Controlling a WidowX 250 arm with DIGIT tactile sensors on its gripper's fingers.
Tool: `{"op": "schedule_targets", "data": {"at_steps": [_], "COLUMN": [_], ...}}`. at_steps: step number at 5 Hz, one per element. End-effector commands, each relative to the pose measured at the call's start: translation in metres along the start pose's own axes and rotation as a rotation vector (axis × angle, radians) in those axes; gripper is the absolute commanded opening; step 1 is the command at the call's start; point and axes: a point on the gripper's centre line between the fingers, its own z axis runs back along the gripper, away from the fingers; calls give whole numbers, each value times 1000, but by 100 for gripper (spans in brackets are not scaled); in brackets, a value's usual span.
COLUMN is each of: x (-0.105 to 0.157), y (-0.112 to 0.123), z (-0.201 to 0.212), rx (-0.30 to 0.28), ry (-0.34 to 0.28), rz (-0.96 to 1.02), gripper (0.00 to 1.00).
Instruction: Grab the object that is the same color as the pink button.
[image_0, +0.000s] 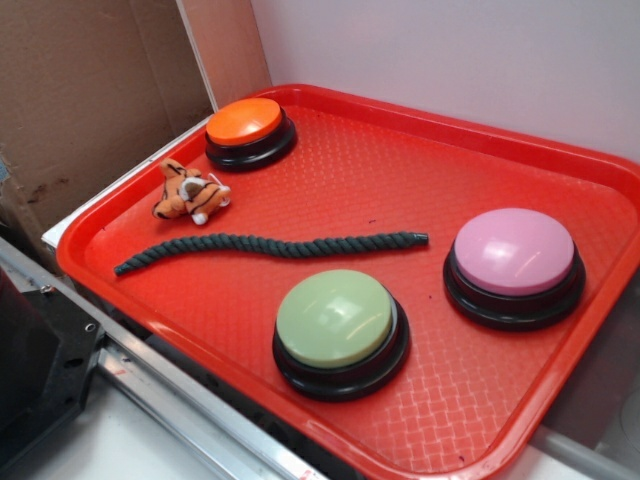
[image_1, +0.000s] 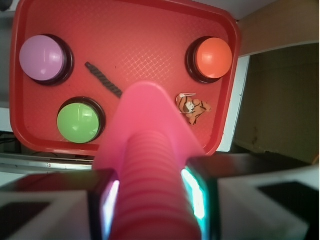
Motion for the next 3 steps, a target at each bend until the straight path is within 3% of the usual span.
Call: {"op": "schedule_targets", "data": {"at_steps": [1, 3], "x": [2, 3], "y": [-3, 2], "z": [0, -2], "rx": [-13, -21], "ry": [-68, -63], "rz": [29, 29], "gripper": [0, 0]}}
